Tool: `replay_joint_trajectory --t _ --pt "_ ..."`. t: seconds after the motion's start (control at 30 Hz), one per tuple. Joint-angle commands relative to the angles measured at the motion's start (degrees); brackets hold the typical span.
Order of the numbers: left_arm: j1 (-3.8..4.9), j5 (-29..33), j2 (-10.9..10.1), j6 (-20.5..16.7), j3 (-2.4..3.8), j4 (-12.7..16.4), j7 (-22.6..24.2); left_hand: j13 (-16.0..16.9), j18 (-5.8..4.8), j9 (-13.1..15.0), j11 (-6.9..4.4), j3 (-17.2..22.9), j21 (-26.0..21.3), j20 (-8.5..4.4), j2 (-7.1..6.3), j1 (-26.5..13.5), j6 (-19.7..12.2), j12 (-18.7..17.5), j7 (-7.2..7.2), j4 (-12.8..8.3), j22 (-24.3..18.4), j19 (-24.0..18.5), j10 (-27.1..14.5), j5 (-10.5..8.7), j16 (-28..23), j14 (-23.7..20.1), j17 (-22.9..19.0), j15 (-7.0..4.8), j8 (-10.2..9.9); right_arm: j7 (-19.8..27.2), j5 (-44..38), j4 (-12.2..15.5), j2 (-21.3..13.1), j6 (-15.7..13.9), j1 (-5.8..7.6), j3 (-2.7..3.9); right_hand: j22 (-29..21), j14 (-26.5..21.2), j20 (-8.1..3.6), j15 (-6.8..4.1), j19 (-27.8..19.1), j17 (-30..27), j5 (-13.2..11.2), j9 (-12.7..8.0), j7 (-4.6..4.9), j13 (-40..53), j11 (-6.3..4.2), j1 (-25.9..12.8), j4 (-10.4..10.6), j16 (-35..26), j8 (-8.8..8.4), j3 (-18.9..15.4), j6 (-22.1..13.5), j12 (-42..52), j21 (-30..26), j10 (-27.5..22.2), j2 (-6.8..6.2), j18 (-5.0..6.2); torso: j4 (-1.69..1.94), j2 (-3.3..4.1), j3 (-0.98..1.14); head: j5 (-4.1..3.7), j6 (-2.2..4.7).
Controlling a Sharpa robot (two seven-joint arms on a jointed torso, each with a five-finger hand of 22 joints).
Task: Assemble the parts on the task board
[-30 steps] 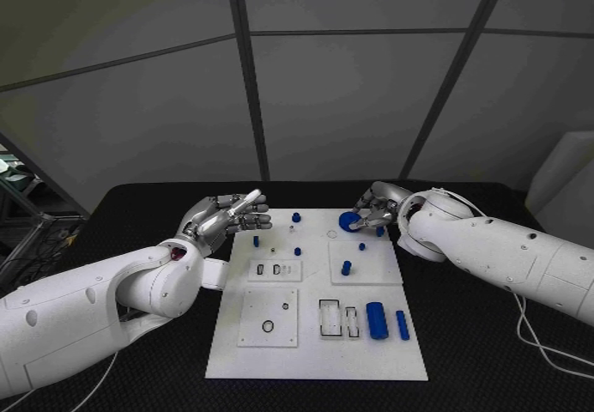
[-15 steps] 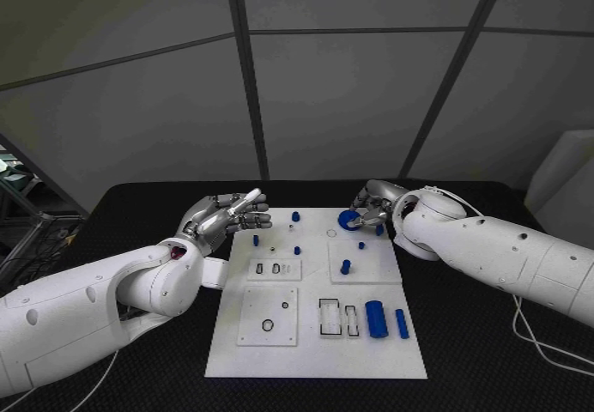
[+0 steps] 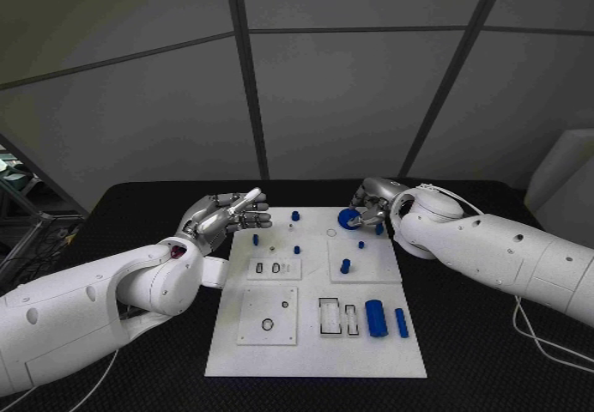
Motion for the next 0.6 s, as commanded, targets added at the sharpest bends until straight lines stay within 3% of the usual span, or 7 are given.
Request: replay_joint_trajectory --t 0.03,0.33,0.6 --pt "0.1 -0.2 0.0 0.8 0.06 0.0 0.2 -0.1 -0.72 -0.1 0.11 -0.2 0.2 -0.14 -0.25 -0.4 0.2 -0.4 0.14 0.0 -0.1 0.4 0.1 -0.28 -0.3 0.2 0.1 0.15 -0.2 -0.1 -2.0 0.7 -0.1 -0.8 0.0 -0.05 15.1 3.1 -0.46 -0.47 6.2 0.1 0.3 1.1 -0.68 8.4 -0.36 -0.5 0.1 0.4 -0.04 0.3 1.0 0.4 0.4 2.9 0.83 -0.85 -0.03 -0.03 0.02 0.03 0.08" --pt "0.09 -0.2 -0.3 0.7 0.06 -0.3 0.3 -0.1 -0.71 -0.1 0.1 -0.2 0.2 -0.14 -0.2 -0.3 0.3 -0.4 0.14 -0.1 -0.1 0.4 0.1 -0.28 -0.4 0.2 0.1 0.14 -0.3 -0.3 -4.8 5.1 -0.7 -6.0 0.01 -0.03 15.1 3.2 -0.53 -0.52 6.2 0.7 0.8 1.2 -0.79 9.2 -0.44 -0.9 -0.1 0.7 -0.24 0.4 1.2 1.1 0.4 3.2 0.55 -0.85 0.03 -0.08 -0.05 0.2 0.22" --pt "0.09 -0.2 -0.7 0.5 0.06 -0.8 0.5 -0.1 -0.71 -0.1 0.09 -0.2 0.2 -0.15 -0.17 -0.2 0.3 -0.5 0.13 -0.2 -0.1 0.4 0.1 -0.28 -0.4 0.2 0.1 0.14 -0.3 -0.5 -7.0 7.7 1.9 -7.9 0.03 -0.04 15.1 3.2 -0.55 -0.54 6.2 0.8 1.0 1.3 -0.83 9.2 -0.48 -1.0 -0.2 0.7 -0.26 0.5 1.4 1.2 0.4 3.3 0.53 -0.85 0.15 0.04 -0.06 0.36 0.2"
